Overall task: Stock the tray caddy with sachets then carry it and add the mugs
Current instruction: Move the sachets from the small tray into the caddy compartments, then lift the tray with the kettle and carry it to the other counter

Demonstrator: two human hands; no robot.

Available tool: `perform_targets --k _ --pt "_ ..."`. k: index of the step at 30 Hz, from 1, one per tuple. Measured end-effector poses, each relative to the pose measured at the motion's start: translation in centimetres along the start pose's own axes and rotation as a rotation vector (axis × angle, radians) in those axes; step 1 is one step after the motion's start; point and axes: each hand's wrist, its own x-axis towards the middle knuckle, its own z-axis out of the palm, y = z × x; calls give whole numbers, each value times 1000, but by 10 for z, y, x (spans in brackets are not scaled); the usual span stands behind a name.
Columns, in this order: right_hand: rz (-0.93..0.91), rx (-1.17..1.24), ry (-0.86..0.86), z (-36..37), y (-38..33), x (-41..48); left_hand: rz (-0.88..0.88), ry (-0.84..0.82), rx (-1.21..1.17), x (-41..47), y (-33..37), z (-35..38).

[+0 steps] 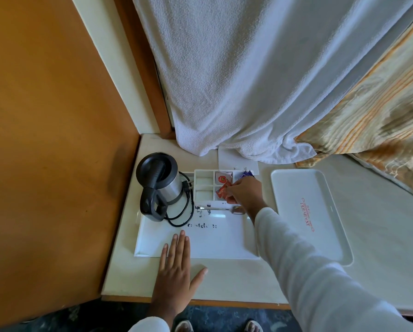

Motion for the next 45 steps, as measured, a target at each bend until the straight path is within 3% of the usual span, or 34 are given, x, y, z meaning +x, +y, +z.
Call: perform_targets --k 3,6,10,14,17,19,22,25,30,34,40,45 --pt "-56 -73 0 -2 -1 -7 0 2 3 -2 0 -1" --pt "-215 -126 180 -12 -8 -14 5 -3 -10 -2 0 0" --pt "-182 -144 360 -45 0 -21 14 -5 -52 0 2 -4" --pt "-79 -253 287 -56 53 -22 -6 54 -197 -3 -9 -16" --pt "-11 -293 140 -49 80 -25 -185 316 -335 6 -36 -41" --pt "20 -308 82 -40 86 -24 -322 399 -313 19 -57 -54" --pt "31 -299 42 -31 89 -21 -431 269 -242 50 -83 -66" --pt "49 -265 33 -28 89 -16 -511 123 -393 83 -99 -78" --pt "103 -271 13 -30 84 -10 -541 -89 -304 123 -114 -99" --pt "132 -296 -15 -31 77 -6 -544 -154 -339 137 -122 -105" --pt "100 -291 9 -38 75 -5 -587 -46 -346 138 -110 -117" --pt "64 -263 5 -62 56 -15 -527 -71 -430 141 -107 -146"
